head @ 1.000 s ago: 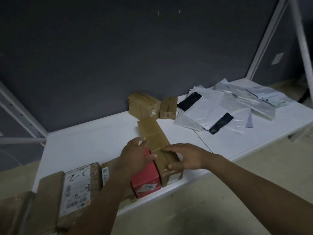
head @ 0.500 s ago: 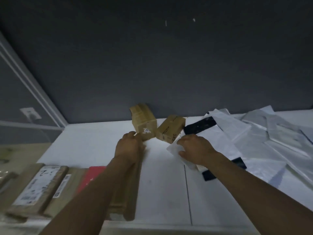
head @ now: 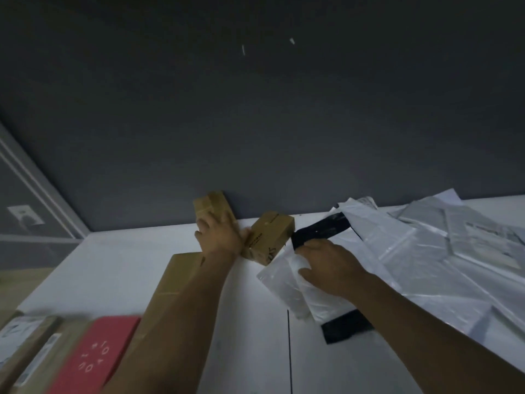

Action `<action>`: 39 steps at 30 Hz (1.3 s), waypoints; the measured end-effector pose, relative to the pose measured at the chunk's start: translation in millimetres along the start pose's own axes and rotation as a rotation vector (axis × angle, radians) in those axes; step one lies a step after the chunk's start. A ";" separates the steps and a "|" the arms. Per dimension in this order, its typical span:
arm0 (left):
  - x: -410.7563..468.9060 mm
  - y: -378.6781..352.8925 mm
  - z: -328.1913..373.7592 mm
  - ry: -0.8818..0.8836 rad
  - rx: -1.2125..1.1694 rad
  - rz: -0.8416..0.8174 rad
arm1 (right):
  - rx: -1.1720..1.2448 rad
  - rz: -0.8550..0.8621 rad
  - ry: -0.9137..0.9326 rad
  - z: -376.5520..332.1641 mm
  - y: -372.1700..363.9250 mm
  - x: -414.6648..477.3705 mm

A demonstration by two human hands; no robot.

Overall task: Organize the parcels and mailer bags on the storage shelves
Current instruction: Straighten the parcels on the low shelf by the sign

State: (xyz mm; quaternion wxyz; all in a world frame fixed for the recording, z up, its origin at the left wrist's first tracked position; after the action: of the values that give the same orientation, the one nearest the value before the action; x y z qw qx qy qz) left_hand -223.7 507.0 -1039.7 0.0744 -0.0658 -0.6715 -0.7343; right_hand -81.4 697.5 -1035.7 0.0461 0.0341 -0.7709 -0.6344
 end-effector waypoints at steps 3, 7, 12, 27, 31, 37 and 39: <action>6.6 -16.3 -0.8 0.112 -0.017 0.053 | 0.007 0.006 -0.004 0.9 -17.7 0.4; 15.3 -20.5 -12.0 0.209 -0.239 0.180 | 0.044 0.013 -0.023 2.9 -33.2 -2.3; -3.6 4.9 -17.0 0.169 -0.762 0.367 | 0.161 0.032 -0.048 0.2 -29.1 -4.2; -134.1 83.2 -36.8 0.030 -1.142 0.297 | 1.287 0.179 -0.268 -64.8 -7.0 -44.5; -176.2 84.2 -35.9 0.080 -1.404 0.156 | 1.680 0.030 -0.312 -84.2 -19.2 -67.6; -183.9 85.5 -38.9 0.071 -1.386 -0.170 | 1.745 0.045 -0.572 -76.2 -22.4 -100.8; -184.5 77.9 -41.5 0.093 -1.344 -0.316 | 1.715 0.010 -0.604 -73.7 -21.9 -111.4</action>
State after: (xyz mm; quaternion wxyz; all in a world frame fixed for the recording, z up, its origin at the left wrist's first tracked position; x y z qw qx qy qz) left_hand -27.3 462.8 -1003.7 -0.0614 0.0326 -0.0684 -0.9952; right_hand 37.6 633.8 -1046.2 -0.1962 -0.1144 -0.9580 0.1749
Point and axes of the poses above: each hand's wrist, its own x-axis towards the middle knuckle, its own y-axis out of the back of the hand, z = x × y, the point moved 8 cm from there along x, towards the middle knuckle, and after that the axes turned 2 degrees about z, right-handed, at the moved point
